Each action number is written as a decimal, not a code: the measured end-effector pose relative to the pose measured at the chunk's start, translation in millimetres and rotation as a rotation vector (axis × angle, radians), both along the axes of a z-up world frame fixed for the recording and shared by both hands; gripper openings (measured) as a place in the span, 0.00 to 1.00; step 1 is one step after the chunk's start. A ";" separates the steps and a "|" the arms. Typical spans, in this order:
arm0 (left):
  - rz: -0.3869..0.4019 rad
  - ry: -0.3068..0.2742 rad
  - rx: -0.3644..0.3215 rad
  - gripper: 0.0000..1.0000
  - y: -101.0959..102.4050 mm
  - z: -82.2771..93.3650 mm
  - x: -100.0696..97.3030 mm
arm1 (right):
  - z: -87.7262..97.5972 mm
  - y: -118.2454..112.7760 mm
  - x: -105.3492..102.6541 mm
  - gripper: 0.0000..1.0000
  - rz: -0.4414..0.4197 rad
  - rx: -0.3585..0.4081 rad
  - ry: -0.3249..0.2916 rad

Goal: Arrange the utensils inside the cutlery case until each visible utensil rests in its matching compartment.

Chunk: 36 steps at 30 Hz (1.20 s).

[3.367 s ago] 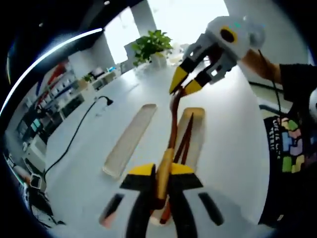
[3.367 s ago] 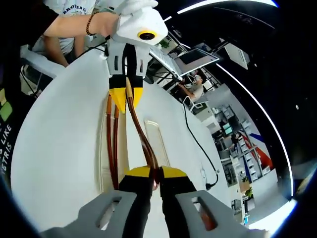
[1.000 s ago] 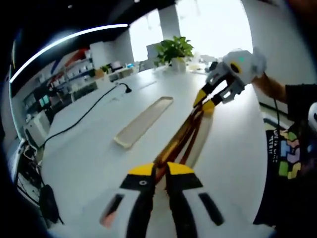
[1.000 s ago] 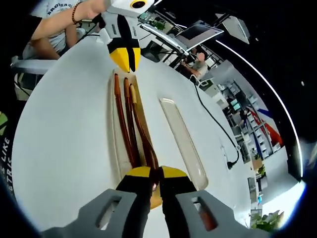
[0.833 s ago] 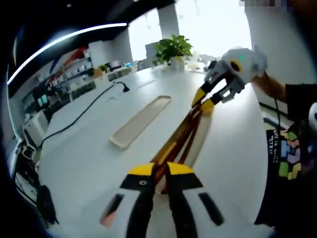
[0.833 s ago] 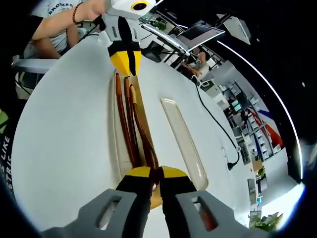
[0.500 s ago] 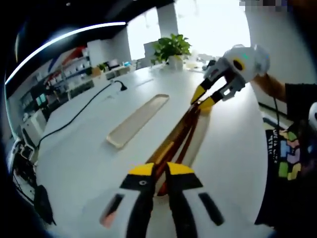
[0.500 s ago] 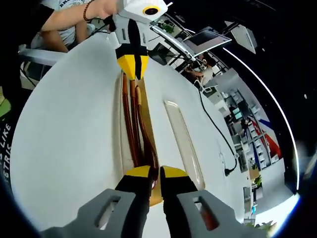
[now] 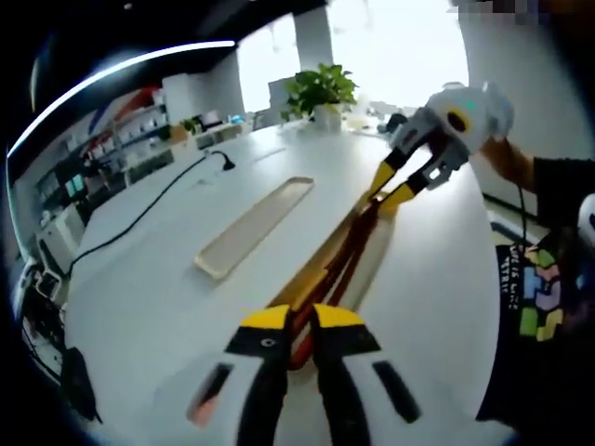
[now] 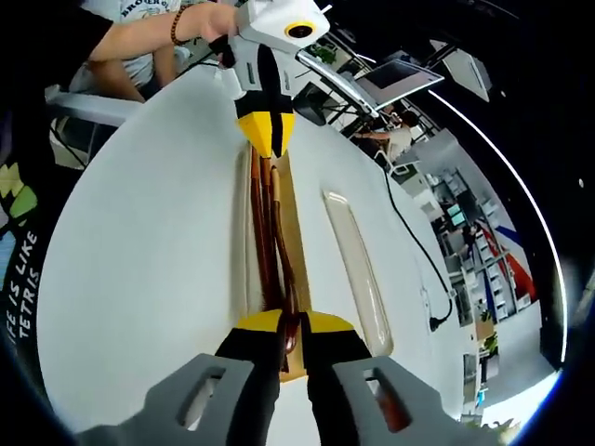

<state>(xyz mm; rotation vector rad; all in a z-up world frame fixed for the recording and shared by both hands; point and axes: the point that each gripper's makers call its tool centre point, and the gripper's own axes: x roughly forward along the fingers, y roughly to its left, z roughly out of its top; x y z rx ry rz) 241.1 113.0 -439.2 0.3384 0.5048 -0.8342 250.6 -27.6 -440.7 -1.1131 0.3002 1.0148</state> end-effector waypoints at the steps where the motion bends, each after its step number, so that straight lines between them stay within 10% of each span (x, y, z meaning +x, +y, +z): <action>1: 0.000 0.000 0.000 0.08 -0.2 -0.1 0.1 | 0.0 -0.5 -0.9 0.06 0.006 -0.006 -0.002; 25: 0.012 0.004 -0.013 0.09 -2.1 6.3 5.4 | 4.2 3.9 -34.1 0.06 0.085 0.059 0.175; 36: 0.022 0.003 -0.004 0.09 -6.8 3.4 9.4 | 20.2 4.0 -9.4 0.06 -0.002 0.144 0.169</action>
